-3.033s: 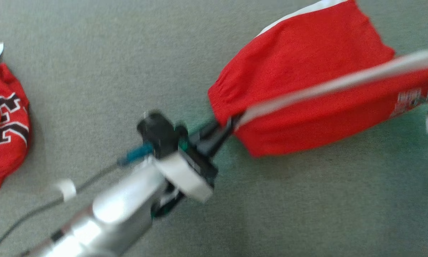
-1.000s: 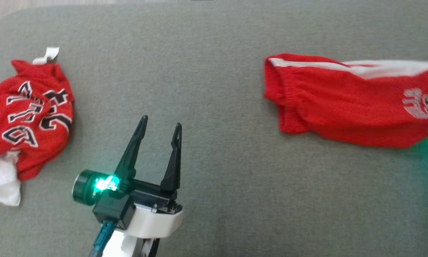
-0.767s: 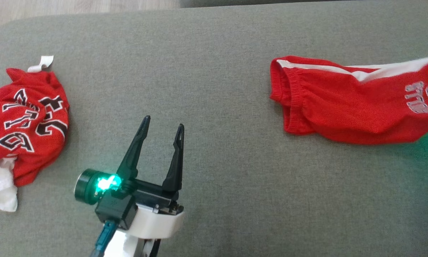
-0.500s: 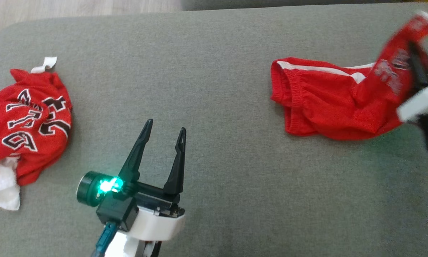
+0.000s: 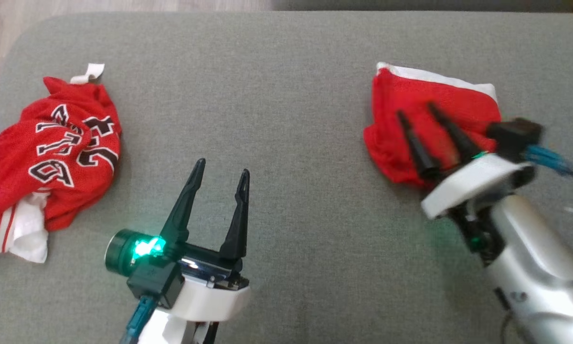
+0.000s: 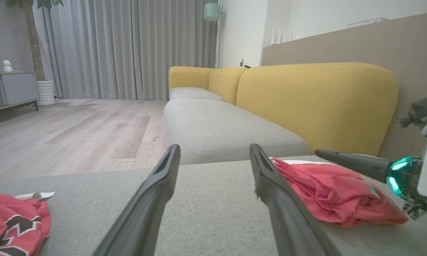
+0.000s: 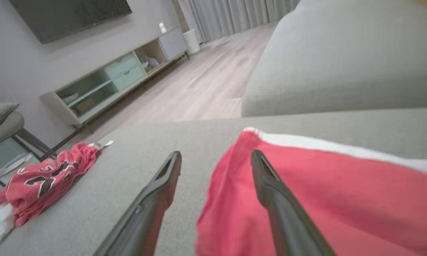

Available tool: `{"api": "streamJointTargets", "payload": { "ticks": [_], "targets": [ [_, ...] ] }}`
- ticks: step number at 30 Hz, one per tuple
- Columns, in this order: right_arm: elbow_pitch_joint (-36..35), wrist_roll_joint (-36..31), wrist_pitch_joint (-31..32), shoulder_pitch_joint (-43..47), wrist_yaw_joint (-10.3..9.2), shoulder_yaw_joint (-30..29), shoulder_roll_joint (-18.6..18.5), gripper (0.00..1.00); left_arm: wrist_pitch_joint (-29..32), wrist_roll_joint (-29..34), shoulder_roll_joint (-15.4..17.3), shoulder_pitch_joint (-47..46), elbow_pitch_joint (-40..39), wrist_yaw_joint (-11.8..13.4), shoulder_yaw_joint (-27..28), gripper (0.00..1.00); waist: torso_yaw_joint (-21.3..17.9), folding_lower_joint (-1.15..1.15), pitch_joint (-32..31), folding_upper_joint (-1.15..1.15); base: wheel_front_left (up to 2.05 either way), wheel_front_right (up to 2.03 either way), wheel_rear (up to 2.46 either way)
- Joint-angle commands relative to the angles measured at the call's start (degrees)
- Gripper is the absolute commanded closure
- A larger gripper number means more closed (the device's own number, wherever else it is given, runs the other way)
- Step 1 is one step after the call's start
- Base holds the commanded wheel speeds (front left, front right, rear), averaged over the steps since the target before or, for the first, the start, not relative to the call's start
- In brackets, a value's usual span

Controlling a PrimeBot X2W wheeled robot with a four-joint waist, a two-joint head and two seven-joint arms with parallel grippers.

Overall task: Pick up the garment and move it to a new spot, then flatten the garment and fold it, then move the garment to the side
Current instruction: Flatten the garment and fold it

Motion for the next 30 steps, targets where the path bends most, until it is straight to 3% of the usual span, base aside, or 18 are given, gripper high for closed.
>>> {"api": "streamJointTargets", "payload": {
  "ticks": [1,9,21,30],
  "targets": [
    [-2.88,-1.43,-2.46,0.47,-0.04,-1.66,-1.4,0.0,-0.29,-0.47,-0.25,-0.86,-2.2,0.54,1.56,0.0,0.16,0.0,-0.61,0.0,0.0,0.0,0.0],
    [-8.33,-6.6,-11.89,10.02,-0.04,-11.86,-2.13,0.0,-0.29,-1.56,-0.26,2.51,-2.0,1.94,4.1,0.0,-1.42,0.0,-4.96,0.0,0.0,0.0,0.0],
    [-12.74,-17.92,-12.33,25.67,-0.04,-17.04,4.67,0.0,-0.29,-0.85,-0.27,11.21,1.57,2.9,9.0,0.0,-2.51,0.0,-14.59,0.0,0.0,0.0,0.0],
    [-12.17,-23.13,-12.34,30.09,-0.04,-19.96,8.38,0.0,-0.29,0.14,-0.27,13.69,2.41,2.63,10.49,0.0,-2.24,0.0,-16.86,0.0,0.0,0.0,0.0]
  ]
}}
